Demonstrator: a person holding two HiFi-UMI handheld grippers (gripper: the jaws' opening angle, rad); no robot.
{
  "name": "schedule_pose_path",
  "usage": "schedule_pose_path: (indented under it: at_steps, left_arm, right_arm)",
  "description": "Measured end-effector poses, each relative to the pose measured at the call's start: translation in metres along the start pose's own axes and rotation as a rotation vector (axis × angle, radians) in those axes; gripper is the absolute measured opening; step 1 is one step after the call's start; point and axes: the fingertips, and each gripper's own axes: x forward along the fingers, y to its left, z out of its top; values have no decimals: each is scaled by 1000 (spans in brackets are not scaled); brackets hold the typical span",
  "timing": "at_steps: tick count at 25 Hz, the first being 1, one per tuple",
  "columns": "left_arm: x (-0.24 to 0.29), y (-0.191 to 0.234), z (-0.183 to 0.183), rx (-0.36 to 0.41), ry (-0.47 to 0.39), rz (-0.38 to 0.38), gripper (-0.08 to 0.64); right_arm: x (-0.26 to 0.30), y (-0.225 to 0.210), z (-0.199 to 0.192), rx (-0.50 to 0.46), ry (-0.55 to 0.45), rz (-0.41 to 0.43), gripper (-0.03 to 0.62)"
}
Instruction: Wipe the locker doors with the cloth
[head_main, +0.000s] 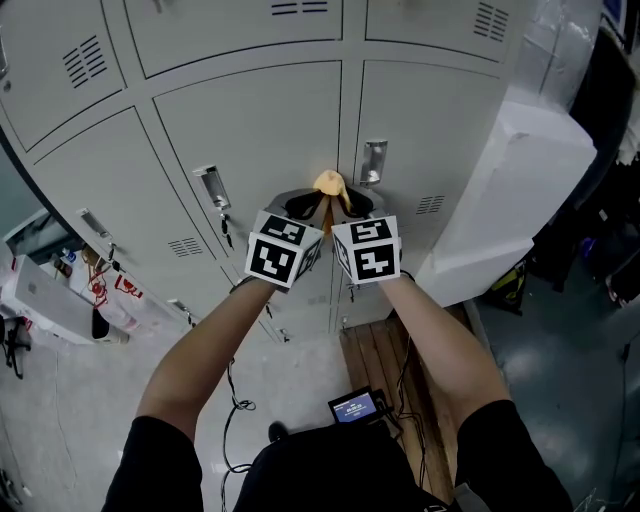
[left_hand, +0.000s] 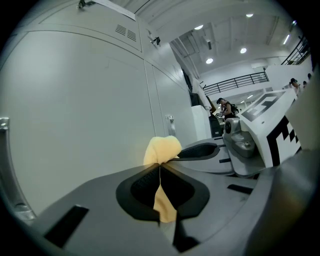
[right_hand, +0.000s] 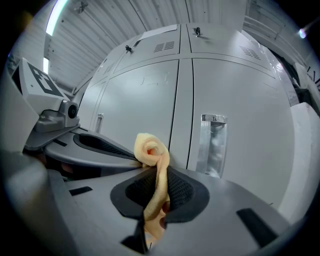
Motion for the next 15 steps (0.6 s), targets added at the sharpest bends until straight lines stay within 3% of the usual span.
schedule_pose_path:
  at_steps: [7, 15]
  left_arm:
    - [-28, 5, -17, -15, -1, -3, 25]
    - [-75, 39, -62, -47, 45, 64, 25]
  right_arm:
    - [-4, 32, -5, 19, 4, 31, 71]
    - [12, 103, -21, 23, 39, 99, 71]
